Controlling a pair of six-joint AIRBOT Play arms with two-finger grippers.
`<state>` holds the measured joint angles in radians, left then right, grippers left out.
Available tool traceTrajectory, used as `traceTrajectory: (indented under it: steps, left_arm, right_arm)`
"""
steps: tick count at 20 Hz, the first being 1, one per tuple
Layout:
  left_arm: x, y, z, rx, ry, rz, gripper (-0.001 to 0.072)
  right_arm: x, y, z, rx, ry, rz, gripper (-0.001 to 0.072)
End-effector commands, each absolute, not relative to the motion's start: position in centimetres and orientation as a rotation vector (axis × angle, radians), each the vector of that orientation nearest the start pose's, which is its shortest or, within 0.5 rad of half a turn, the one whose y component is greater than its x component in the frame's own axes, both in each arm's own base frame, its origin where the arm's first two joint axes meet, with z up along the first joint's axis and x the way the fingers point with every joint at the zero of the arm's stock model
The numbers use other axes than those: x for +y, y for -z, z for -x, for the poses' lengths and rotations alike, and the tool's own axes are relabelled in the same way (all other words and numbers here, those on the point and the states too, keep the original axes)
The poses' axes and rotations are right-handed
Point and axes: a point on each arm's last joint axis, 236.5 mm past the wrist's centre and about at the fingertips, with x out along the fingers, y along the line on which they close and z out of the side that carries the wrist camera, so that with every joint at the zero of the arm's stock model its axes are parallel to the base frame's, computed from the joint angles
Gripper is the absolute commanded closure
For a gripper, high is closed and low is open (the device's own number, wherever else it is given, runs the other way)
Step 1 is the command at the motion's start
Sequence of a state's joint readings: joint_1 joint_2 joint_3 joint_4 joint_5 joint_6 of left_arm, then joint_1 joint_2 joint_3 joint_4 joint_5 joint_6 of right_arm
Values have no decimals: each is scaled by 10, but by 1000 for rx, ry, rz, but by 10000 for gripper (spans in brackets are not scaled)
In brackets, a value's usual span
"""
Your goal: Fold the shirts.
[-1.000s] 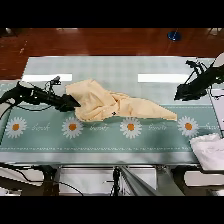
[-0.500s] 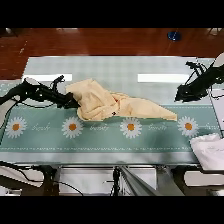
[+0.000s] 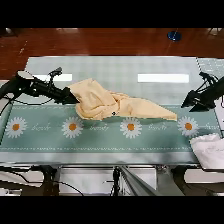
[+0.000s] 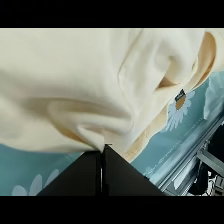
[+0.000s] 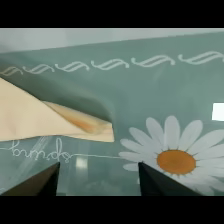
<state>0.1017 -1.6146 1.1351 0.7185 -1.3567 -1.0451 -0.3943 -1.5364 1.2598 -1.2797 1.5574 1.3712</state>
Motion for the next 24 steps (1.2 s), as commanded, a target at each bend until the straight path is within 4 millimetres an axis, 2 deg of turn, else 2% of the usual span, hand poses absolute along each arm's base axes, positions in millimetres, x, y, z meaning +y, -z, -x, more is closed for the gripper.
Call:
traceTrajectory:
  steps: [1,4,9,10,12,13,14,16,17,19,21,22,23,24]
  left_arm:
    - [-139,40,-358,1454,755,561,679]
    - [-139,40,-358,1454,756,561,680]
    - [-140,39,-354,1465,767,563,679]
    - [-140,39,-354,1467,769,563,679]
    - [-140,39,-354,1467,769,563,680]
    - [-140,39,-354,1467,769,563,679]
    - [-140,39,-354,1467,769,563,679]
    - [-140,39,-354,1467,769,563,679]
    - [-140,38,-354,1466,770,563,679]
    - [-140,30,-356,1446,774,550,680]
    - [-140,2,-366,1374,792,504,681]
    - [-139,-20,-373,1318,800,468,681]
    - [-138,-50,-384,1242,800,429,681]
    - [-137,-87,-393,1150,795,386,681]
  right_arm:
    - [-43,66,-300,1717,-145,-581,138]
    - [-21,83,-311,1658,-161,-640,139]
    - [2,98,-331,1593,-163,-577,144]
    - [7,100,-334,1591,-158,-570,154]
    - [24,108,-336,1614,-148,-569,243]
    - [34,113,-335,1636,-155,-564,254]
    - [47,119,-333,1658,-178,-548,327]
    - [68,124,-332,1673,-216,-517,681]
    - [77,121,-333,1665,-246,-499,694]
    - [84,99,-342,1607,-310,-448,695]
    - [81,53,-362,1482,-342,-385,695]
    - [78,19,-376,1387,-350,-349,695]
    - [78,-18,-390,1285,-358,-321,695]
    - [77,-65,-402,1162,-367,-286,696]
